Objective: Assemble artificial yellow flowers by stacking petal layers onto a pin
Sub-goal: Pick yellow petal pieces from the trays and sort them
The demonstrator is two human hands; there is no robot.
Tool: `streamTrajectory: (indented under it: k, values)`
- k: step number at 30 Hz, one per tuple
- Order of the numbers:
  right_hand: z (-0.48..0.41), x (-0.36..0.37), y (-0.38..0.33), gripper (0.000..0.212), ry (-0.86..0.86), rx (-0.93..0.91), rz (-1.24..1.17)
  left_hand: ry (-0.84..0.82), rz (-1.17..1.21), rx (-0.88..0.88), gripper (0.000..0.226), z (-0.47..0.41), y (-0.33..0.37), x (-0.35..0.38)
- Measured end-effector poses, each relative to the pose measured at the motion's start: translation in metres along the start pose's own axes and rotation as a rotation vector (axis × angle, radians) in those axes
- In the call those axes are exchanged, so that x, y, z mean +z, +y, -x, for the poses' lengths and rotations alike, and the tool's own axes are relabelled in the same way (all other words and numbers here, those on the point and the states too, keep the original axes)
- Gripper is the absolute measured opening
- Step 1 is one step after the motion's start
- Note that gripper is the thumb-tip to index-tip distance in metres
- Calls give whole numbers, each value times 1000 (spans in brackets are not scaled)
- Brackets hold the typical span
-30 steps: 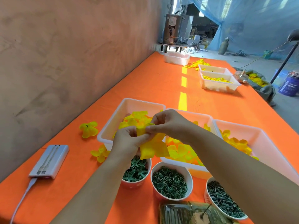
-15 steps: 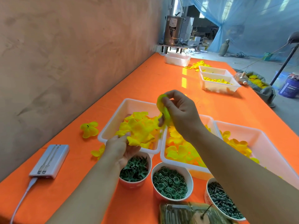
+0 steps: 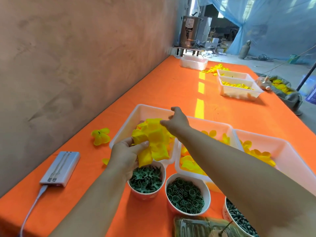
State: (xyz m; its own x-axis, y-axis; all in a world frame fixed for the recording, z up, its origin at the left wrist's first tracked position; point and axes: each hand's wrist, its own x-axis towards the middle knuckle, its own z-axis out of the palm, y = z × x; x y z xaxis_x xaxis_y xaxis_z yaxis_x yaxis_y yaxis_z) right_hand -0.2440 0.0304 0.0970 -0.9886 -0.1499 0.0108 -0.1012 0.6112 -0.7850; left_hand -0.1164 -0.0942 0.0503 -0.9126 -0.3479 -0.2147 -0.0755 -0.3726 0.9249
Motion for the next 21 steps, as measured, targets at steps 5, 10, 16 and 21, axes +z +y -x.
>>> streamTrajectory:
  k: [5, 10, 16, 21]
  values:
    - [19, -12, -19, 37, -319, -213, -45, -14, -119, 75, 16, 0, -1, 7]
    - [40, -29, -21, 26, -480, -245, 98, -74, -196, 115, 52, 5, -1, 21]
    - [44, -36, -15, 26, -418, -279, -13, -226, -80, -67, 22, 4, -1, 19]
    - [45, -30, -8, 28, -389, -301, -95, -208, -51, -48, 23, 6, 2, 16]
